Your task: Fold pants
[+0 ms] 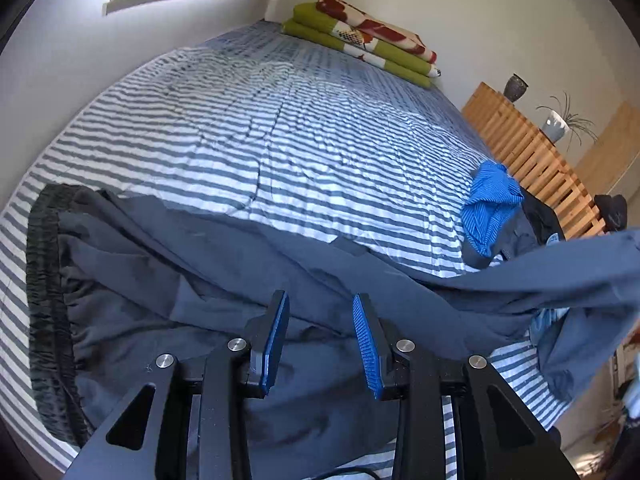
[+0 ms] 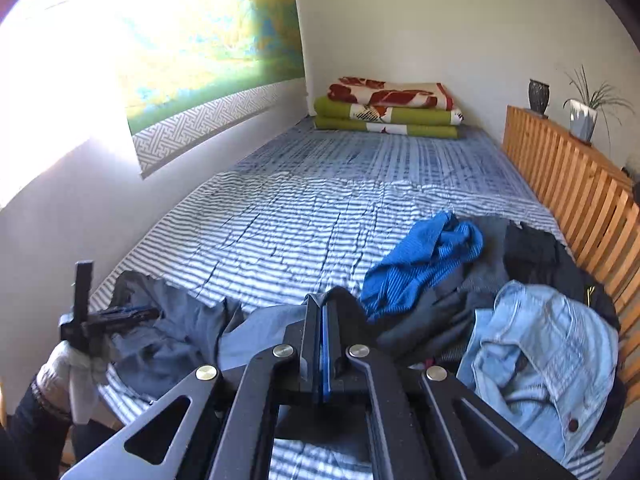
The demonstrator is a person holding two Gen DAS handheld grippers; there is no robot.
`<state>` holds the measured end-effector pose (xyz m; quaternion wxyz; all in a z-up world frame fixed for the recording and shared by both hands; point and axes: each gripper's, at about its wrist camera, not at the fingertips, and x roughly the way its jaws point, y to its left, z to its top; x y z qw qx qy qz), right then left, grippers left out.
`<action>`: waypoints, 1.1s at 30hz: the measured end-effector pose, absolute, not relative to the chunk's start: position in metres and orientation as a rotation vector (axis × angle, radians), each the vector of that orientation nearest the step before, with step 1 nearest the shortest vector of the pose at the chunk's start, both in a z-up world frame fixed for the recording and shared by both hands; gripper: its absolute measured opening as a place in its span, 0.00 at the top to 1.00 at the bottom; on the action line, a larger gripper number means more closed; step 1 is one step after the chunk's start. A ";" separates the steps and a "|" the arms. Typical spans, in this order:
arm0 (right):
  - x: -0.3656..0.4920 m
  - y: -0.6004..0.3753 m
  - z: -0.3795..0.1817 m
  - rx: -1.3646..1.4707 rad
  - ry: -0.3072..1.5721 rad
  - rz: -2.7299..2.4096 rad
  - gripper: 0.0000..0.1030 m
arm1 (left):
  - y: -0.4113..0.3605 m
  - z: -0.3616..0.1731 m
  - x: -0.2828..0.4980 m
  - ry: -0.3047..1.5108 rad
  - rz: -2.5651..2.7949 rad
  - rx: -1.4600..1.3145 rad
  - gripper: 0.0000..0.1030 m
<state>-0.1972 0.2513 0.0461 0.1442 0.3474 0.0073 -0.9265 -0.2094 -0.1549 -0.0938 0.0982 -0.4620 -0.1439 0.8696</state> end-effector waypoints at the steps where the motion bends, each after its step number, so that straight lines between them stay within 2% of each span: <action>1: -0.217 0.252 0.032 1.059 0.052 -2.701 0.99 | -0.153 -0.098 -0.210 -0.427 2.558 -1.378 0.65; 5: -0.282 0.276 -0.038 1.369 0.243 -2.793 0.90 | -0.134 -0.108 -0.210 -0.388 2.505 -1.410 0.65; 7: -0.280 0.306 -0.063 1.489 0.093 -2.759 0.90 | -0.121 -0.114 -0.212 -0.369 2.473 -1.422 0.65; 8: -0.273 0.320 -0.072 1.514 -0.005 -2.727 0.86 | -0.114 -0.118 -0.214 -0.354 2.459 -1.431 0.65; 9: -0.263 0.332 -0.079 1.539 -0.084 -2.698 0.82 | -0.107 -0.123 -0.217 -0.346 2.448 -1.439 0.65; 11: -0.236 0.344 -0.089 1.528 -0.190 -2.655 0.64 | -0.095 -0.132 -0.223 -0.357 2.425 -1.457 0.65; 13: -0.213 0.338 -0.096 1.483 -0.230 -2.584 0.59 | -0.084 -0.139 -0.225 -0.377 2.404 -1.471 0.65; 17: -0.195 0.288 -0.108 1.398 -0.066 -2.509 0.40 | -0.072 -0.142 -0.223 -0.388 2.391 -1.484 0.65; 22: -0.211 0.209 -0.147 1.444 0.095 -2.375 0.36 | -0.078 -0.141 -0.218 -0.469 2.376 -1.517 0.65; 24: -0.218 0.188 -0.163 1.458 0.210 -2.385 0.36 | -0.082 -0.141 -0.221 -0.551 2.347 -1.531 0.64; 25: -0.219 0.183 -0.167 1.460 0.262 -2.399 0.38 | -0.081 -0.141 -0.223 -0.577 2.335 -1.530 0.60; 27: -0.223 0.185 -0.168 1.488 0.307 -2.422 0.78 | -0.071 -0.143 -0.230 -0.577 2.324 -1.535 0.57; 28: -0.224 0.197 -0.162 1.514 0.242 -2.416 0.97 | -0.063 -0.144 -0.234 -0.559 2.314 -1.541 0.57; 31: -0.215 0.241 -0.132 1.473 0.075 -2.493 1.00 | -0.036 -0.155 -0.246 -0.521 2.274 -1.558 0.57; 33: -0.202 0.276 -0.102 1.419 -0.001 -2.576 1.00 | -0.025 -0.165 -0.252 -0.494 2.292 -1.574 0.72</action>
